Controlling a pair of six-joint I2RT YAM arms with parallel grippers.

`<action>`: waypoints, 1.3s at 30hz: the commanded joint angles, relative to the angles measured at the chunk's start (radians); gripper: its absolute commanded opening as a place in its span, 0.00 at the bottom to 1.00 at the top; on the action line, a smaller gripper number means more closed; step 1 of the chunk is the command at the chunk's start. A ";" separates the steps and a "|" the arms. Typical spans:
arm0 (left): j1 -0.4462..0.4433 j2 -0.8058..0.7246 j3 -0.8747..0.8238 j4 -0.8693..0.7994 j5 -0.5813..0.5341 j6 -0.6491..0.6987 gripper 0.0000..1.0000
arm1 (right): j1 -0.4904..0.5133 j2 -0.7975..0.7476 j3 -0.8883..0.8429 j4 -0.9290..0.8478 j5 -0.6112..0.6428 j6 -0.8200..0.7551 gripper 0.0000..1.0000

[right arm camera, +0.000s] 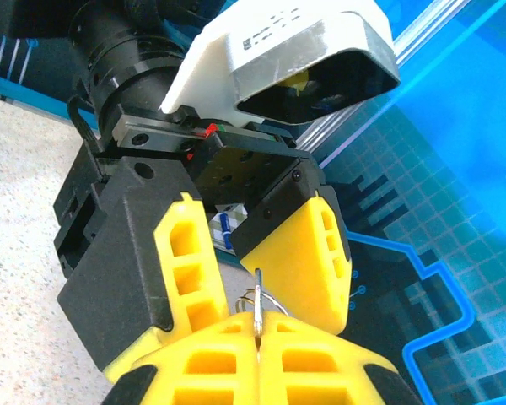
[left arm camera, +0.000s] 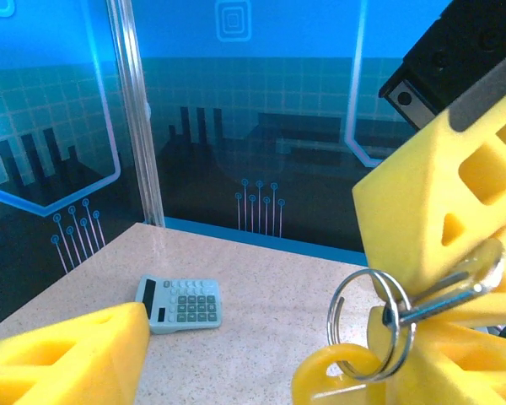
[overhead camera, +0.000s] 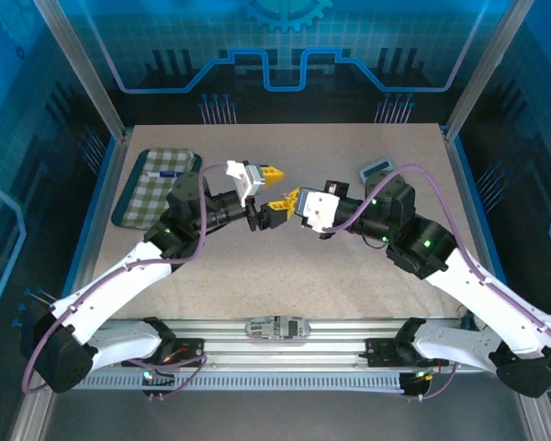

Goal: Remove the keys from the keyring

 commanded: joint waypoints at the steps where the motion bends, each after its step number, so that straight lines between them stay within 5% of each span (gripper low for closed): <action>1: -0.046 -0.014 -0.010 0.079 0.064 0.013 0.72 | -0.008 0.030 0.041 0.067 -0.071 0.104 0.00; 18: -0.045 -0.064 -0.060 0.071 -0.044 0.007 0.74 | -0.099 0.039 0.065 0.100 -0.078 0.271 0.00; 29: 0.015 -0.109 -0.059 0.093 0.008 -0.053 0.66 | -0.234 0.007 0.013 0.224 -0.327 0.529 0.00; 39: 0.072 -0.077 -0.002 0.135 0.089 -0.120 0.67 | -0.332 0.005 -0.088 0.510 -0.535 0.852 0.00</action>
